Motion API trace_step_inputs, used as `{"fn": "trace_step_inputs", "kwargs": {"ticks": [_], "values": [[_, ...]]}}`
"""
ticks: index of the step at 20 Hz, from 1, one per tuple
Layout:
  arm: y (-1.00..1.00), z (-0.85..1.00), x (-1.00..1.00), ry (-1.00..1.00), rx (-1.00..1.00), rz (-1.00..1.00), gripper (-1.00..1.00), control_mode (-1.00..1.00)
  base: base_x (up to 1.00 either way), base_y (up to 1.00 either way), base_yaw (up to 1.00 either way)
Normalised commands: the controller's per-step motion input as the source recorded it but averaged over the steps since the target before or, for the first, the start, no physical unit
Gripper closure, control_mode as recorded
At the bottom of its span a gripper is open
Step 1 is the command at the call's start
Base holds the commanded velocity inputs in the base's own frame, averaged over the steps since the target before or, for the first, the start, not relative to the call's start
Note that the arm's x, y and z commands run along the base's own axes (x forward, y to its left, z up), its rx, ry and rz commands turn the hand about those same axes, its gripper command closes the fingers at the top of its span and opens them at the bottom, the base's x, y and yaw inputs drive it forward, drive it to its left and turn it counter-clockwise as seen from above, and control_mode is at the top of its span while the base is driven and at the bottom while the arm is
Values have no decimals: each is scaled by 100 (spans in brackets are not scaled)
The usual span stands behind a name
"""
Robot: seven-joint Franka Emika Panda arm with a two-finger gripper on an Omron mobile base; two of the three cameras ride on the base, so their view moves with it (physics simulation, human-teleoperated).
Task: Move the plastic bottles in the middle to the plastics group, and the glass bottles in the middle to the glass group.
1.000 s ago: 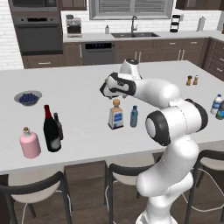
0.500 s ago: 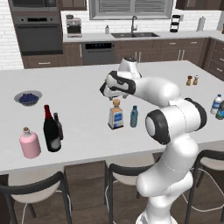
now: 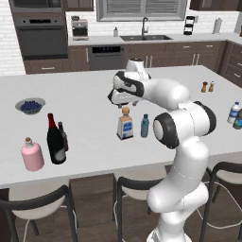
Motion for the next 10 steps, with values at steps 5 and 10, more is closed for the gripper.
{"fn": "trace_step_inputs", "kwargs": {"ticks": [5,10], "values": [[0,-19,34,0,0,3,-100,-100,0,0,0],[0,-2,14,0,0,0,-100,-100,0,0,0]]}}
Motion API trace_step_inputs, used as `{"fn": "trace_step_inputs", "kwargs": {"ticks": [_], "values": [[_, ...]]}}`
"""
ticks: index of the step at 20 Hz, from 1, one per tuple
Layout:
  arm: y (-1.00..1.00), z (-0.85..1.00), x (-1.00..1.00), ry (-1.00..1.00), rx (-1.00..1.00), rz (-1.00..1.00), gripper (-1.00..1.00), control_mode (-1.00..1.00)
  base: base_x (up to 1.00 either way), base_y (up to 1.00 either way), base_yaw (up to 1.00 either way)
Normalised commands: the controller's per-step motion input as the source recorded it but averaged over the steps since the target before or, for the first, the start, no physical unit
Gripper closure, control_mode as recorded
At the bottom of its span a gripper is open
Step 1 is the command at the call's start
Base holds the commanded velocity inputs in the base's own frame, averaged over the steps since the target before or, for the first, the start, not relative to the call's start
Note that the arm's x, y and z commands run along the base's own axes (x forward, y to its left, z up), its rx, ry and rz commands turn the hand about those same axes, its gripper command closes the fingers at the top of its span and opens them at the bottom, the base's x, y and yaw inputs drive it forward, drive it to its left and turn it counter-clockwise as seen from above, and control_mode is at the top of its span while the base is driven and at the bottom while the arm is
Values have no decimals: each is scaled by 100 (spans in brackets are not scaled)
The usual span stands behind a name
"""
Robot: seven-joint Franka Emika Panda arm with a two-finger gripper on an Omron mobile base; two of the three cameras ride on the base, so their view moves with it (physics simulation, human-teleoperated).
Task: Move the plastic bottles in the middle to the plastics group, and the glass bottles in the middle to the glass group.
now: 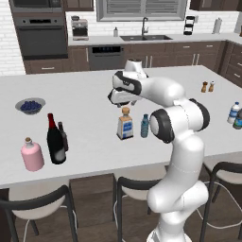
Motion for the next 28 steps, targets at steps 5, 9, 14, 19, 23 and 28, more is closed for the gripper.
{"fn": "trace_step_inputs", "kwargs": {"ticks": [5,9,14,19,23,28], "values": [[0,-11,0,0,0,0,-100,-100,0,0,0],[0,-21,-7,0,0,1,-100,-100,0,0,0],[0,-48,-5,0,0,2,-100,-100,0,0,0],[0,-30,-6,0,0,2,-100,-100,0,0,0],[0,0,0,1,0,0,100,-100,0,0,0],[0,0,0,0,0,0,100,-100,0,0,0]]}}
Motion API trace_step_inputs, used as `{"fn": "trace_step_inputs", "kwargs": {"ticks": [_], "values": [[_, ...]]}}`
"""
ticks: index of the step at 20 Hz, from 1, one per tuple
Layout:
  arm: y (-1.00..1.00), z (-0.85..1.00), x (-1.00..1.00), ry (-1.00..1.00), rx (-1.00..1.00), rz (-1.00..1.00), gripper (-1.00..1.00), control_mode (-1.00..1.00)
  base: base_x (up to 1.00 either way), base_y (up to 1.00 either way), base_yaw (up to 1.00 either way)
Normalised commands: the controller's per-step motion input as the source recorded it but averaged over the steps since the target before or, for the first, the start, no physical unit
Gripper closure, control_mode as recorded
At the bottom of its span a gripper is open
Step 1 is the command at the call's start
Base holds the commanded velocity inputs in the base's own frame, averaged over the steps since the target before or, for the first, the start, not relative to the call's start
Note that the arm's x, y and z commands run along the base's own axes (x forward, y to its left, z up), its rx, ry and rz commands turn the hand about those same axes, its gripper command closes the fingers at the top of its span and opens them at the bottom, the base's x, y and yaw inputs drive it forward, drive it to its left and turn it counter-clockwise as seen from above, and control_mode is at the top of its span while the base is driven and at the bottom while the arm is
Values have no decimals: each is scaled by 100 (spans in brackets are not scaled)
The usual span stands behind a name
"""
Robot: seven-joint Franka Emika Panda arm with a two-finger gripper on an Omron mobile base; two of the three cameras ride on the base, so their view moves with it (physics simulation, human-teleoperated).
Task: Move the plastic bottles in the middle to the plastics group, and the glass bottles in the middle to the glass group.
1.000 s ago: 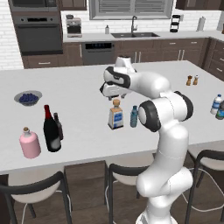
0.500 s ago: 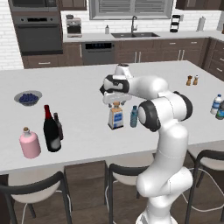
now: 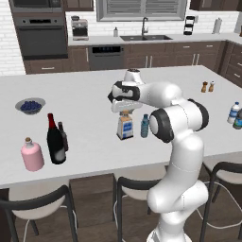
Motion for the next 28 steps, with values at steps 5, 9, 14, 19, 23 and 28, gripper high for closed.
{"fn": "trace_step_inputs", "kwargs": {"ticks": [5,9,14,19,23,28], "values": [[5,4,0,-3,0,0,100,-100,0,0,0],[52,30,-2,-3,0,2,100,-100,0,0,0],[83,37,-24,-3,2,9,100,-100,0,0,0],[100,9,-41,0,0,11,100,-100,0,0,0],[100,1,-35,0,0,14,100,-100,0,0,0],[78,1,-20,0,0,12,100,-100,0,0,0]]}}
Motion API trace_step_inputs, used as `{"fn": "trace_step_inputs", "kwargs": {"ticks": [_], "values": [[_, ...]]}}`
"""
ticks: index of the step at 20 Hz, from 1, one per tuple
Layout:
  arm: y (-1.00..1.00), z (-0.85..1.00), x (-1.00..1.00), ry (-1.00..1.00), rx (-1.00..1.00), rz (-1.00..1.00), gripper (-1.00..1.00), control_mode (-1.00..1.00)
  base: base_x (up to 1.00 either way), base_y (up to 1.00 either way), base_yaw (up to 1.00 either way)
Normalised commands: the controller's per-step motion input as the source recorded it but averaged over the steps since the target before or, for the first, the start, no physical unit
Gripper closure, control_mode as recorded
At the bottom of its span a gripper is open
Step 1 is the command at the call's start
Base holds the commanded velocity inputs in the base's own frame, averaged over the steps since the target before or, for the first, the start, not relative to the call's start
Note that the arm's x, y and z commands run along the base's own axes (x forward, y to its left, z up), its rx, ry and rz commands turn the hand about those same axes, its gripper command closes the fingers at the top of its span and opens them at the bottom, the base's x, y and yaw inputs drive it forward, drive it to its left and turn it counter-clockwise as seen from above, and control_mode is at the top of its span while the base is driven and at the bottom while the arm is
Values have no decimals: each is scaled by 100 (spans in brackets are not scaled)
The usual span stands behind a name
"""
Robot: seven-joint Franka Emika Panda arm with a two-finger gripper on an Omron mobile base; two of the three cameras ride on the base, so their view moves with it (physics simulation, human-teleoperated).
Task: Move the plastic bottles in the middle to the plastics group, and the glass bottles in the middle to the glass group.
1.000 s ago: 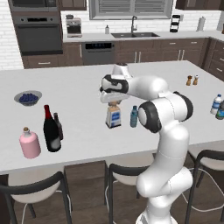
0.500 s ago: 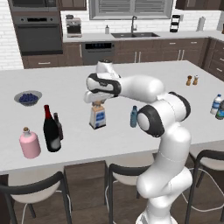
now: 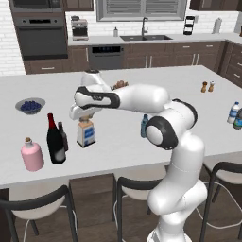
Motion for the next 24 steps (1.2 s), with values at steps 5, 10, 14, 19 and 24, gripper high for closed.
{"fn": "trace_step_inputs", "kwargs": {"ticks": [5,10,14,19,24], "values": [[7,0,-5,0,0,8,100,-100,0,0,0],[0,-10,-2,0,0,6,100,-100,0,0,0],[0,-41,-3,0,0,4,100,-100,0,0,0],[3,-4,-26,-2,0,6,100,-100,0,0,0],[5,0,-8,0,0,3,100,-100,0,0,0]]}}
